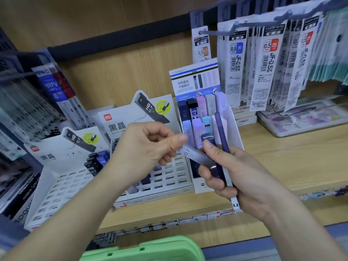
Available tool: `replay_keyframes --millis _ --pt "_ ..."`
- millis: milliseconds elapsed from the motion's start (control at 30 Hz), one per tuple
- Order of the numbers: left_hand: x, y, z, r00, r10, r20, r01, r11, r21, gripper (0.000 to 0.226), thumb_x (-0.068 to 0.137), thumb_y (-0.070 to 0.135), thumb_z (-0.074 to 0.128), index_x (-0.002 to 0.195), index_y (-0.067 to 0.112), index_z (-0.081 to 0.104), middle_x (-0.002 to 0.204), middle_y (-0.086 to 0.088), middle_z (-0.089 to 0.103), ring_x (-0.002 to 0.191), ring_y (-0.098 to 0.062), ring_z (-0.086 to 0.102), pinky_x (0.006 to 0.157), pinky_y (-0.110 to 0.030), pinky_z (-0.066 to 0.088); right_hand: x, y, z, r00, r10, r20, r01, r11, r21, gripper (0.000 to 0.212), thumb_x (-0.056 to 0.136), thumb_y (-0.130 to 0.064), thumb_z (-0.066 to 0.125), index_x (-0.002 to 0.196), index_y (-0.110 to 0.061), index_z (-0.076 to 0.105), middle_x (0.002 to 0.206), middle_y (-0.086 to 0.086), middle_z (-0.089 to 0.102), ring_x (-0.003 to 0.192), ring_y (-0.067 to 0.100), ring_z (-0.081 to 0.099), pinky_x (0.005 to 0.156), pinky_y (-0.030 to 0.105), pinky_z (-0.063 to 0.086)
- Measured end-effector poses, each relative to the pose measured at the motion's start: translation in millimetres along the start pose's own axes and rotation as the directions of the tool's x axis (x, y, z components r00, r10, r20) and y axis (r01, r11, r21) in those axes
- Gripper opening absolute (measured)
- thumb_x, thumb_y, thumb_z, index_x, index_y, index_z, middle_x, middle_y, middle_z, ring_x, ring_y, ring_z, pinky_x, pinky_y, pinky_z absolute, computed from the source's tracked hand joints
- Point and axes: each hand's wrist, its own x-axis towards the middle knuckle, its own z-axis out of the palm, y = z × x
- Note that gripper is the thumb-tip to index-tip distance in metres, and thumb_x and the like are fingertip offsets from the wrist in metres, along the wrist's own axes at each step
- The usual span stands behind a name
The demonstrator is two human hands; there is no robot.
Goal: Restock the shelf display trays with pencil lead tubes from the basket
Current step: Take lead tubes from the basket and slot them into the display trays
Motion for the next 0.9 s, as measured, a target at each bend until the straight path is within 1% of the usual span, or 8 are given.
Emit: replay_keyframes --millis 100,200,300,433,567,633,700,900 --pt "3.7 0.8 -27.9 0.988 0.034 -0.148 -0.028 0.999 0.045 0.025 0.061 0.032 0.074 0.067 0.009 0.069 0.051 -0.005 0.064 0.041 -0.009 0.052 0.044 -0.017 0.047 4.7 6.5 11.2 1.000 0.023 -0.018 -0.024 1.000 -0.007 0.021 0.092 -0.031 0.061 0.093 -0.011 0.065 0.062 0.006 0.055 0.043 0.011 0.037 0.034 0.018 0.022" --pt "4.0 -6.0 -58.5 0.964 0.102 -0.247 -0.064 0.985 0.158 0.006 0.073 0.022 0.076 0.069 0.021 0.072 0.053 -0.004 0.064 0.045 -0.009 0.052 0.048 -0.018 0.048 7.6 11.1 17.1 0.998 0.058 0.003 -0.058 0.986 0.154 0.017 0.090 -0.008 0.056 0.097 -0.005 0.071 0.067 0.007 0.053 0.046 0.012 0.037 0.036 0.019 0.026" --pt "-1.9 -21.1 -76.7 0.954 0.149 -0.259 -0.074 0.957 0.280 0.014 0.083 0.019 0.072 0.074 0.029 0.071 0.060 -0.001 0.066 0.052 -0.009 0.054 0.056 -0.022 0.049 6.9 15.1 28.7 0.994 0.089 0.065 -0.101 0.968 0.228 0.026 0.089 0.003 0.051 0.100 -0.004 0.074 0.073 0.011 0.062 0.050 0.013 0.045 0.037 0.018 0.030" --pt "-11.0 -29.4 -93.1 0.947 0.194 -0.255 -0.075 0.908 0.411 0.021 0.089 0.018 0.065 0.077 0.036 0.064 0.067 0.019 0.065 0.064 -0.007 0.059 0.065 -0.023 0.050 3.8 21.6 49.6 0.989 0.133 0.070 -0.142 0.976 0.162 0.023 0.094 -0.005 0.055 0.113 -0.010 0.066 0.089 0.017 0.075 0.053 0.018 0.063 0.033 0.017 0.035" --pt "-18.0 -49.3 -122.2 0.950 0.149 -0.274 -0.011 0.894 0.447 0.018 0.090 0.012 0.063 0.079 0.025 0.064 0.069 0.004 0.064 0.068 -0.023 0.062 0.066 -0.030 0.055 4.9 30.7 67.8 0.992 0.118 0.046 -0.119 0.993 0.021 0.020 0.096 -0.013 0.056 0.115 -0.011 0.061 0.088 0.012 0.076 0.050 0.018 0.063 0.034 0.017 0.033" --pt "-24.7 -61.9 -134.5 0.945 0.115 -0.307 0.038 0.892 0.450 0.009 0.089 0.011 0.065 0.085 0.017 0.070 0.069 0.004 0.064 0.063 -0.013 0.062 0.065 -0.029 0.056 6.2 35.7 77.3 0.995 0.089 0.045 -0.087 0.994 -0.061 0.014 0.095 -0.015 0.058 0.108 -0.011 0.062 0.082 0.006 0.075 0.049 0.016 0.060 0.036 0.018 0.030" --pt "-30.8 -71.4 -144.0 0.944 0.078 -0.320 0.075 0.894 0.441 0.008 0.089 0.010 0.065 0.087 0.015 0.071 0.068 0.008 0.065 0.057 -0.003 0.061 0.058 -0.013 0.050 6.8 39.6 87.2 0.995 0.088 0.038 -0.085 0.994 -0.070 0.009 0.093 -0.013 0.062 0.101 -0.013 0.063 0.074 -0.001 0.070 0.051 0.016 0.061 0.035 0.018 0.027" --pt "-35.4 -92.1 -164.2 0.950 0.085 -0.302 0.099 0.831 0.547 0.011 0.089 0.011 0.065 0.091 0.022 0.069 0.076 0.007 0.067 0.071 -0.010 0.064 0.068 -0.016 0.050 9.1 45.9 113.0 0.997 0.051 0.061 -0.042 0.990 -0.132 0.020 0.087 -0.024 0.065 0.104 -0.013 0.066 0.064 0.002 0.066 0.050 0.017 0.064 0.033 0.016 0.024"
